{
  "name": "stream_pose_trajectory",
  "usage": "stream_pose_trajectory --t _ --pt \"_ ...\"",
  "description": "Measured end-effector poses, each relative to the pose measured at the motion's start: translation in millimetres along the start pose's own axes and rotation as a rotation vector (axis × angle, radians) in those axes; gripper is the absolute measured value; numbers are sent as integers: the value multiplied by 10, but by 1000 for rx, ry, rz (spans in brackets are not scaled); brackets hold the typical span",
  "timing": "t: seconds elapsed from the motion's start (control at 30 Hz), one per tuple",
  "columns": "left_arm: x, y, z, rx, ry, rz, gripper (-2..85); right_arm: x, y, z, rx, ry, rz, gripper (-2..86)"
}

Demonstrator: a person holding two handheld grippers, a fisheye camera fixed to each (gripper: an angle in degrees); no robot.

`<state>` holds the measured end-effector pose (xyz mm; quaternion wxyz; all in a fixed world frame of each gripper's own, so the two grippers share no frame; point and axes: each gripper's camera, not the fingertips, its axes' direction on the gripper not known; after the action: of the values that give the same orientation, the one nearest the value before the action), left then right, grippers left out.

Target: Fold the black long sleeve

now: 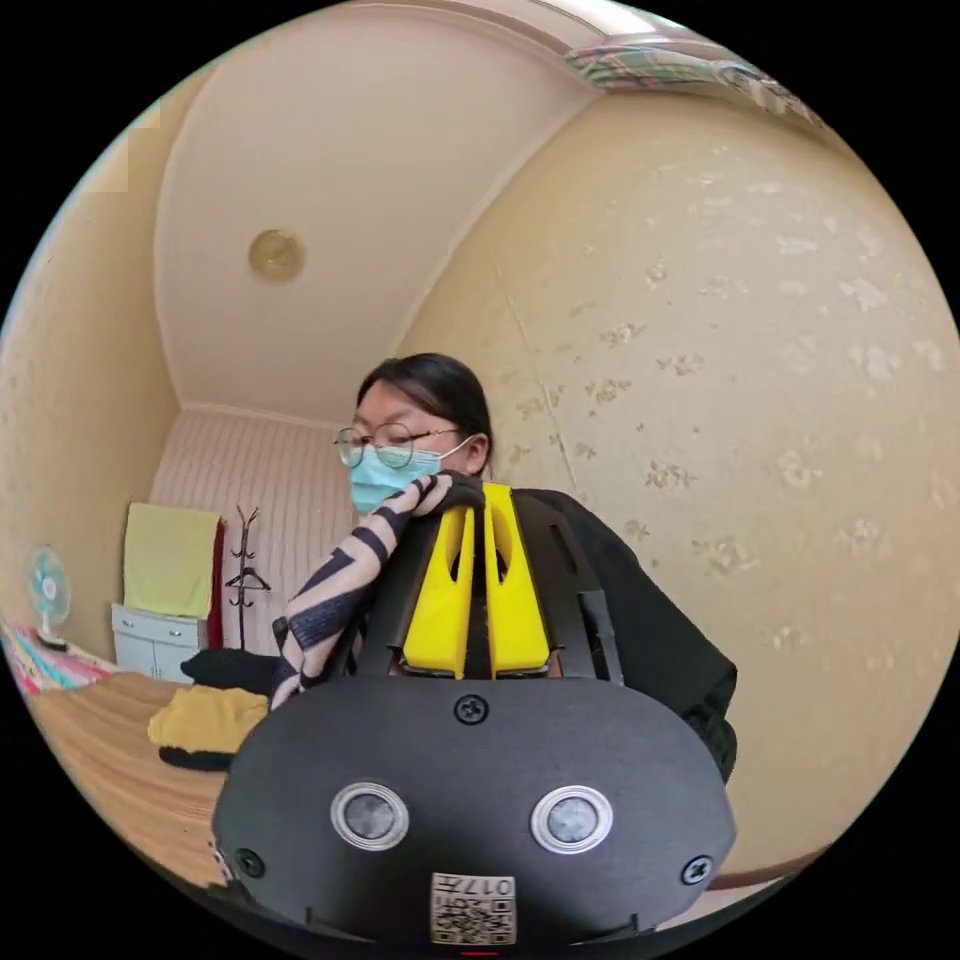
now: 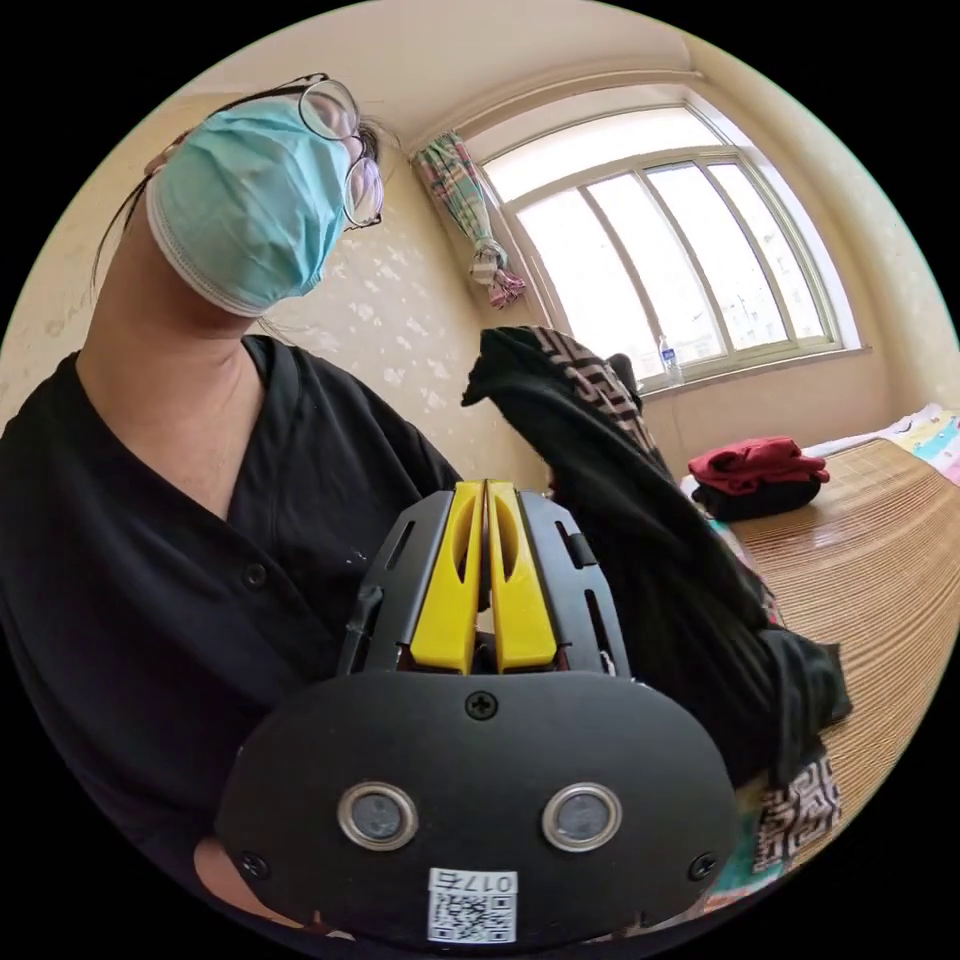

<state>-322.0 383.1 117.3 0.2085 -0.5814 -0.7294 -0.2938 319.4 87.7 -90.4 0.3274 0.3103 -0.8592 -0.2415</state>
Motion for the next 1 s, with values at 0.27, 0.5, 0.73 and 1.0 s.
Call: stream_pose_trajectory --t 0.27,0.5,0.73,1.0 --pt "-394 -22 372 25 388 160 -10 236 577 -876 157 124 205 8" --pt "-975 93 1083 22 619 64 -9 321 889 -1337 187 249 319 28" --pt "-1514 530 1710 0 705 -148 -9 345 1129 -1804 186 247 364 100" --pt "-1939 988 1885 92 761 -232 -9 938 1711 -1324 -5 -604 423 144"
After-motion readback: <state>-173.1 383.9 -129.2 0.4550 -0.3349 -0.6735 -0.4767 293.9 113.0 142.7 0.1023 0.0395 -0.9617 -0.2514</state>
